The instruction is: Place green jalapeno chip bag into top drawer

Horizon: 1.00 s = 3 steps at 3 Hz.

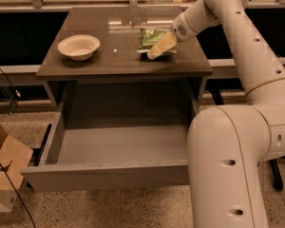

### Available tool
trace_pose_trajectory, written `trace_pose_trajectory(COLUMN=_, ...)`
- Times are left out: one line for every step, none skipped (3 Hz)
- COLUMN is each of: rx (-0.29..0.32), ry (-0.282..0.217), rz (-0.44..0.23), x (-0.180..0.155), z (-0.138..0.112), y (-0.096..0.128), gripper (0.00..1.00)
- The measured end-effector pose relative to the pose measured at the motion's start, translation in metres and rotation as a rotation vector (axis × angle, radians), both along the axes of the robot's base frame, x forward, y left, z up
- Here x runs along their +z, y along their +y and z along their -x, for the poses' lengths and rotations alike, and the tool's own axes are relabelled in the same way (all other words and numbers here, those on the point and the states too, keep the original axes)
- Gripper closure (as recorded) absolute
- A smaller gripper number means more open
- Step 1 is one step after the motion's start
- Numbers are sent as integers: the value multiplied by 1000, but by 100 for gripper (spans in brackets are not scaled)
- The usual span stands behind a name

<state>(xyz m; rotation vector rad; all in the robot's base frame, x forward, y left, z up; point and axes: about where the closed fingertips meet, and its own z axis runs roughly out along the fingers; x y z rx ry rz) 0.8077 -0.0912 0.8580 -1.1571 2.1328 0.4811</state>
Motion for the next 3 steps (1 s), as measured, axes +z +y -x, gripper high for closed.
trace_pose_trajectory(rx=-14, ry=17, rz=-1, x=-8, z=-5, y=0, gripper=26)
trace_pose_trajectory(rx=-23, ry=19, rz=33, x=-11, z=-6, y=-8, gripper=50)
trace_pose_trajectory(rx=-34, ry=-8, rz=63, x=-2, z=-5, y=-18, gripper=73)
